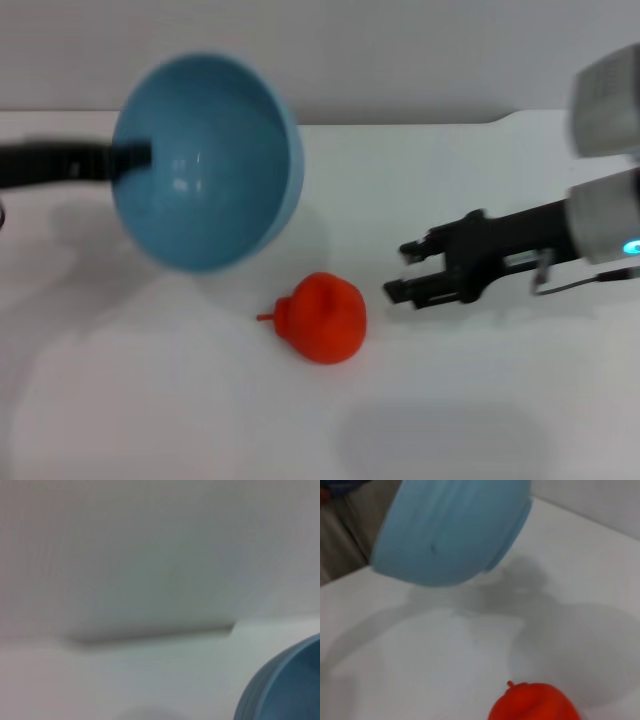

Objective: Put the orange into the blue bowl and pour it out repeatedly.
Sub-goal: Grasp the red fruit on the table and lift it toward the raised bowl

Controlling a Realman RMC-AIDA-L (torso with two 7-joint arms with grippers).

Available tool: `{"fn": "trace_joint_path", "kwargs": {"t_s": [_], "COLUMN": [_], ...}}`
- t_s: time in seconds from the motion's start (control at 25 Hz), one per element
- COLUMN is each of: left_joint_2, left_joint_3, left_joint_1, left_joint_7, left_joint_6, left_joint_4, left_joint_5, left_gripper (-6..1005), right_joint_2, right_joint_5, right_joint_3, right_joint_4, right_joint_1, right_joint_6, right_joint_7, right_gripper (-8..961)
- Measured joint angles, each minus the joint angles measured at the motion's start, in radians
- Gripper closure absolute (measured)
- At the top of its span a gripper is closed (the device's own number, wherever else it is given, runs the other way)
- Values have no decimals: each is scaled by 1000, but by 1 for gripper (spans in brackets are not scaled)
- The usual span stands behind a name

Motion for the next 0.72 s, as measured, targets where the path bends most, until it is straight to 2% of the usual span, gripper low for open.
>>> {"fn": "trace_joint_path", "kwargs": {"t_s": [0.04, 0.24, 0.36, 0.48, 0.56, 0.72], "left_joint_2": [0, -4, -5, -4, -4, -4], "left_joint_3": [-12, -22, -17, -16, -17, -17], "left_joint_1": [-13, -41, -36, -34, -34, -42], "left_joint_7": [-44, -145, -155, -161, -163, -164], "left_joint_6": [53, 167, 177, 179, 182, 184], "left_joint_4": [1, 0, 0, 0, 0, 0], "left_joint_5": [55, 236, 248, 249, 250, 251], "left_gripper": [1000, 1001, 1001, 1001, 1001, 1001], "right_joint_2": [1, 5, 10, 10, 10, 11], "right_joint_5": [0, 5, 37, 146, 207, 230], "right_joint_3": [-41, -107, -180, -266, -314, -374], "right_joint_4": [59, 148, 195, 240, 258, 284], "right_joint_1": [41, 103, 128, 137, 137, 143], "right_joint_6": [48, 145, 226, 315, 348, 376], "right_joint_7": [-1, -1, 0, -5, -13, -11], "right_gripper": [438, 384, 365, 373, 378, 389]}}
